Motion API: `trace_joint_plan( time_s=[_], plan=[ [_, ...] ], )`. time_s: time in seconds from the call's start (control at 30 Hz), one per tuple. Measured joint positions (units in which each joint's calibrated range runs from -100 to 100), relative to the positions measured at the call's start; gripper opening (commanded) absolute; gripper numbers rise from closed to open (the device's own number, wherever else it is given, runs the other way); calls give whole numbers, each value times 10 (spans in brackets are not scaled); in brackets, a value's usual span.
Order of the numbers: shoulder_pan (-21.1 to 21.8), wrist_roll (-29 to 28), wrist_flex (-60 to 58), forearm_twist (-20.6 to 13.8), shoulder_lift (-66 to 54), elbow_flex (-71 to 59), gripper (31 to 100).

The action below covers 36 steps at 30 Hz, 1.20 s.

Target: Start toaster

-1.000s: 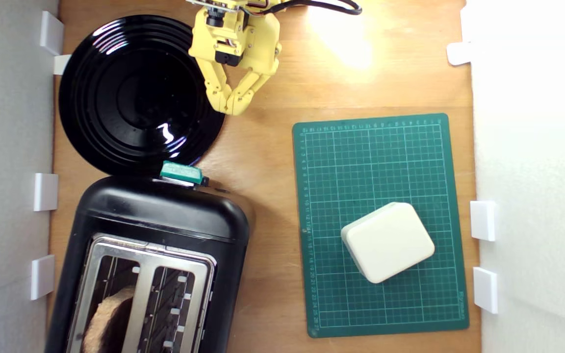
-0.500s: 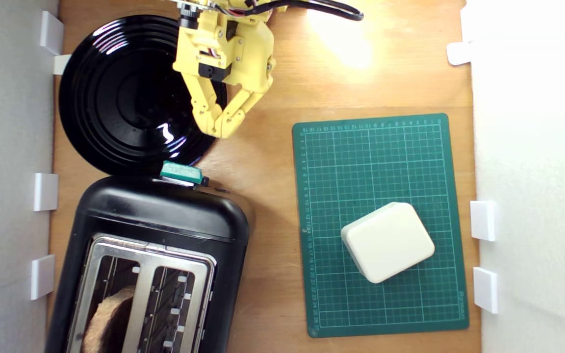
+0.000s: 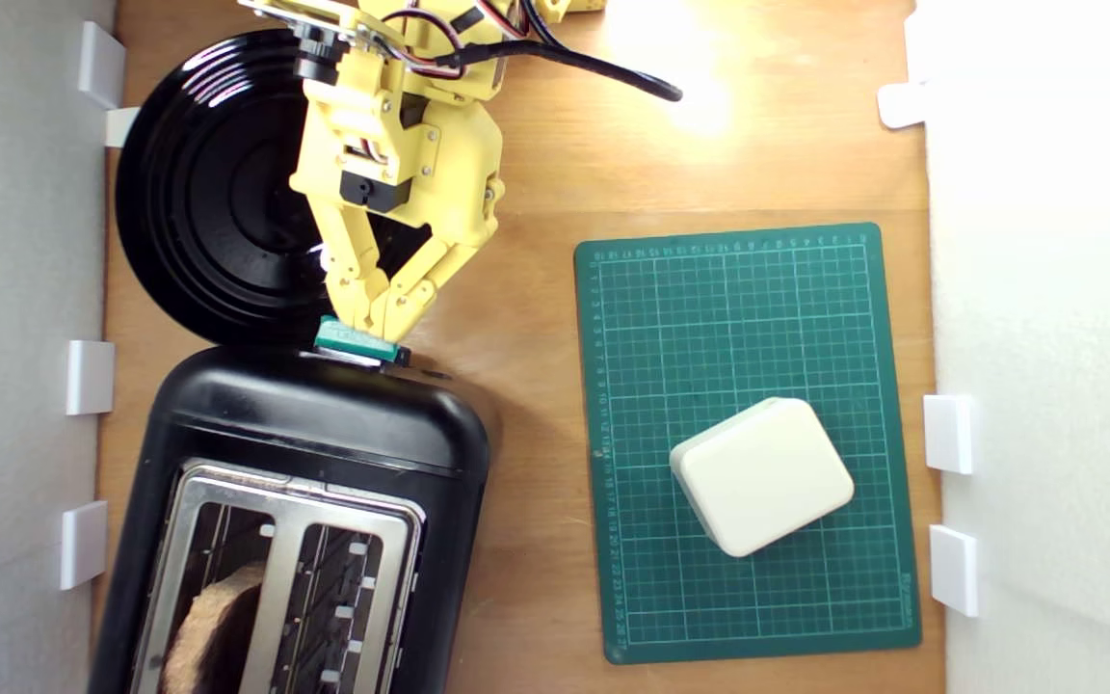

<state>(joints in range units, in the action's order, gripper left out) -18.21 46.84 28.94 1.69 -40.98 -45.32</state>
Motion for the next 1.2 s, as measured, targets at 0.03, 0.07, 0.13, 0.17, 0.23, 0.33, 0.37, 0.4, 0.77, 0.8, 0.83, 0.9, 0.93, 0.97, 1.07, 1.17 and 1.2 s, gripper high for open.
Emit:
trace_joint_plan(
  time_s=[0.03, 0.07, 0.13, 0.17, 0.23, 0.33, 0.37, 0.4, 0.77, 0.8, 0.83, 0.9, 0.93, 0.97, 1.07, 1.17, 1.2],
  plan=[
    [0, 0, 0, 0, 6, 10, 314],
    [0, 0, 0, 0, 10, 18, 314],
    [0, 1, 0, 0, 18, 28, 314],
    [0, 1, 0, 0, 22, 28, 314],
    [0, 1, 0, 0, 28, 29, 314],
    [0, 5, 0, 0, 43, 29, 314],
    [0, 8, 0, 0, 48, 30, 314],
    [-1, 9, -1, 0, 53, 33, 314],
    [-2, 10, 93, -17, 115, 134, 314],
    [-1, 10, 96, -19, 120, 138, 314],
    [-1, 10, 99, -24, 126, 142, 314],
    [0, 10, 101, -41, 141, 145, 314],
    [0, 10, 103, -46, 149, 145, 314],
    [0, 10, 105, -51, 159, 146, 314],
    [-4, 10, 105, -59, 188, 146, 314],
    [-10, 10, 105, -59, 209, 146, 314],
    [-11, 10, 105, -59, 216, 146, 314]
  ],
)
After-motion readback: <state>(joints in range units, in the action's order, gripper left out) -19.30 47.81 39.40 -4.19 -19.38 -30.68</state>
